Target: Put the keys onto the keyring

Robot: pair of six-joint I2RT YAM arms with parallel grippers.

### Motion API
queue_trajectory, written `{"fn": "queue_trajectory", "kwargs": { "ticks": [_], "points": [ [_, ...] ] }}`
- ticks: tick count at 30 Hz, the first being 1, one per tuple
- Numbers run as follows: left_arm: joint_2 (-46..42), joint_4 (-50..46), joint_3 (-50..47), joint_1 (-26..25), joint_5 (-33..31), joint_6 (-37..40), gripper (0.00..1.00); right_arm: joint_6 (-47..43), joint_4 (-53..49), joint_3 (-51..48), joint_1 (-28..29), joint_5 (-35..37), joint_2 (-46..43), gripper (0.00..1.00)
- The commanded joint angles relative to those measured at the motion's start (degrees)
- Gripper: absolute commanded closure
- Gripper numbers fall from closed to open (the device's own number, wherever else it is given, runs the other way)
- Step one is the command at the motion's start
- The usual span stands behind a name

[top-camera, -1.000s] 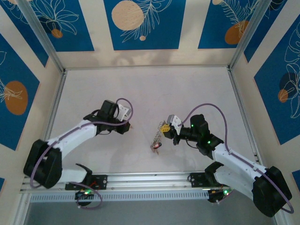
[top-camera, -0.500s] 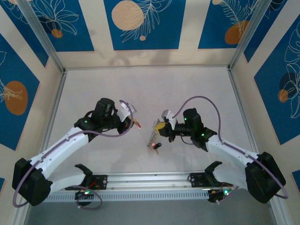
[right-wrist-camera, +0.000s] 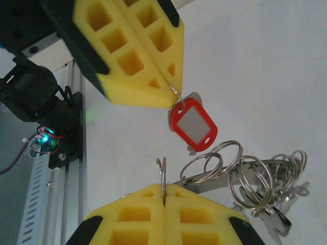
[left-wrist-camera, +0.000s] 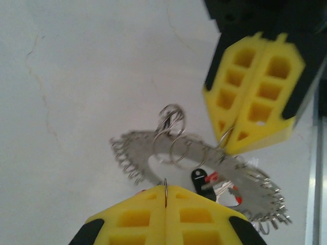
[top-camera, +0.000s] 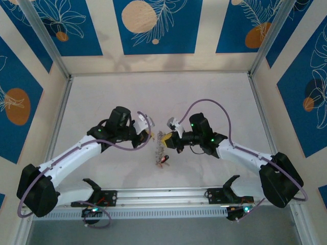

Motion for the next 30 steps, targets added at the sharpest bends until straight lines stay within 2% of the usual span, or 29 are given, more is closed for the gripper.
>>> {"fn": "queue_trajectory", "kwargs": {
  "ticks": [1,3,6,8,12,18,22,30],
  "points": [
    [-1.1,2.8,0.6,-0.9,3.5,3.3,1.0,0.8,0.2,3.2,0.5,-2.4,1.0,1.0],
    [-1.9,3.8,-0.1,-1.1,4.7,4.7,1.0,1.1,-0.8,4.3,0.5,-4.2,1.8,1.0],
    [-2.6,3.2,-0.5,-2.4,8.1,11.2,1.0,1.6,-3.5,6.2,0.5,-6.8,2.6,1.0],
    [-2.9,2.2,-0.7,-3.3,7.8,13.9,1.0,2.3,-4.3,6.6,0.4,-7.6,2.9,1.0],
    [-3.0,0.1,-0.3,-3.5,6.5,14.6,1.0,1.3,-6.9,6.9,0.4,-6.3,2.5,1.0],
    [-3.4,-1.4,-0.3,-3.6,3.7,10.7,1.0,-1.5,-5.1,4.1,0.7,-0.6,-0.3,1.0],
    [-2.7,-1.5,-0.8,-3.6,6.2,7.0,1.0,-4.4,-0.7,1.4,2.3,3.1,-2.5,1.0],
    [-0.5,-3.7,0.7,-2.8,10.1,2.4,1.0,-9.4,1.0,-0.1,6.3,11.0,-5.1,1.0]
  ]
}}
